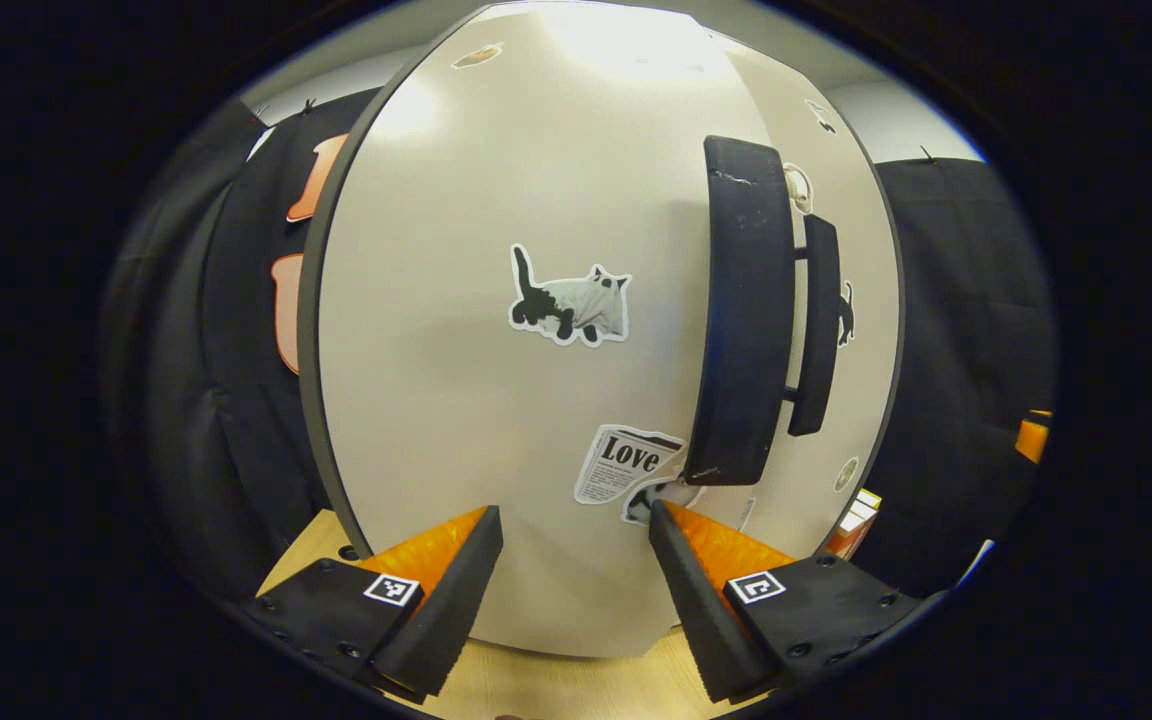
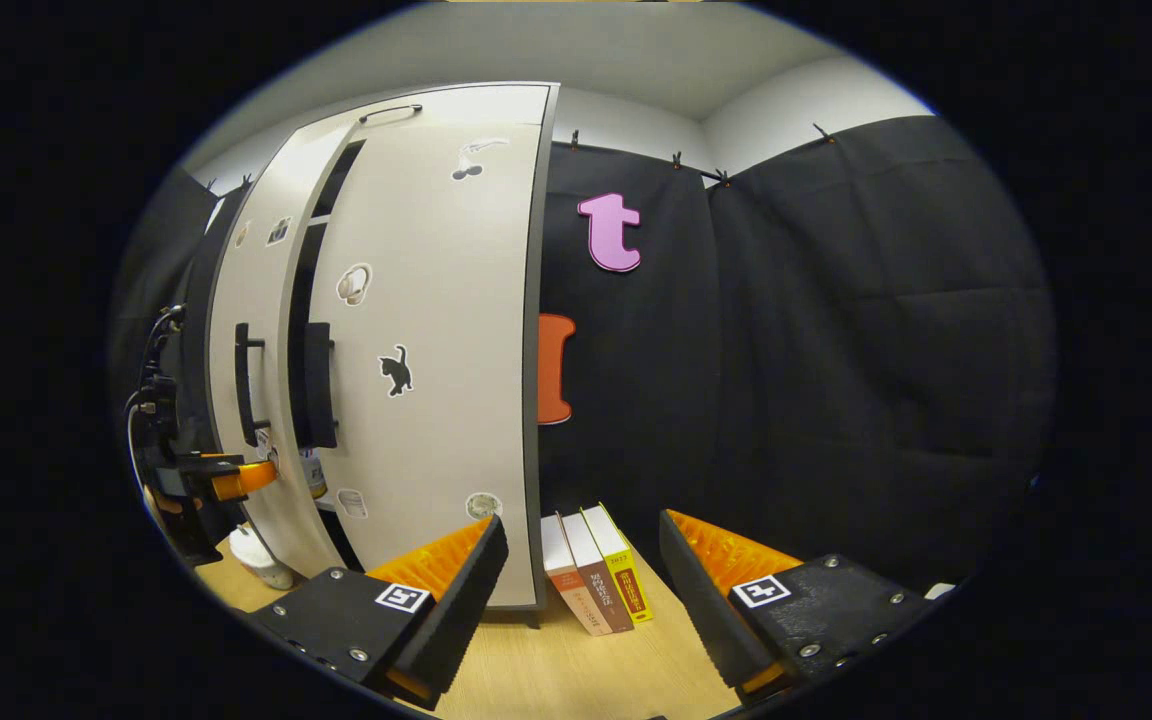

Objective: Grab one shoe with the right hand and put it into the shoe cabinet, grab the other shoe with the left hand and put it into the shoe cabinet; then close the right door with the right hand and the left door with the left hand.

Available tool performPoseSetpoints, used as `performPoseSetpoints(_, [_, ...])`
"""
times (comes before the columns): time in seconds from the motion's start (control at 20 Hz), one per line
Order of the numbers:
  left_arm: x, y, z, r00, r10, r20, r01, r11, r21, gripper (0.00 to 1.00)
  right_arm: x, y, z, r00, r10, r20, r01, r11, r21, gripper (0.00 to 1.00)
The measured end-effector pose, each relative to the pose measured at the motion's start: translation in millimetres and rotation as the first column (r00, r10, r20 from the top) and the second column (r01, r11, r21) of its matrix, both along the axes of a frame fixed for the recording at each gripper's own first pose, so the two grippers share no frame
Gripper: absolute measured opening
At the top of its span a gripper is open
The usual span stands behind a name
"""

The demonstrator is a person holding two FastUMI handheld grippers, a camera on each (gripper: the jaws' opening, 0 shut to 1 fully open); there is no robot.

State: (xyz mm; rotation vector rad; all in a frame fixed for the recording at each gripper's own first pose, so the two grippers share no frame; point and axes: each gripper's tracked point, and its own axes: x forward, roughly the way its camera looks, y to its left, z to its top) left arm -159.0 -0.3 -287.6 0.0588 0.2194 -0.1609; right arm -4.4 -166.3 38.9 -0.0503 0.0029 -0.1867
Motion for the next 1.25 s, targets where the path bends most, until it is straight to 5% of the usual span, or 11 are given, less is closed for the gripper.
performPoseSetpoints(0.5, [-6.3,11.1,7.7,0.997,0.042,-0.066,-0.043,0.999,-0.019,0.96,42.9,33.8,25.1,0.995,0.103,0.014,-0.103,0.994,0.017,0.94])
performPoseSetpoints(1.25, [-124.9,133.8,183.1,0.959,0.215,0.185,-0.219,0.976,0.000,0.96,25.5,68.0,97.4,0.978,0.190,0.090,-0.185,0.981,-0.065,0.94])
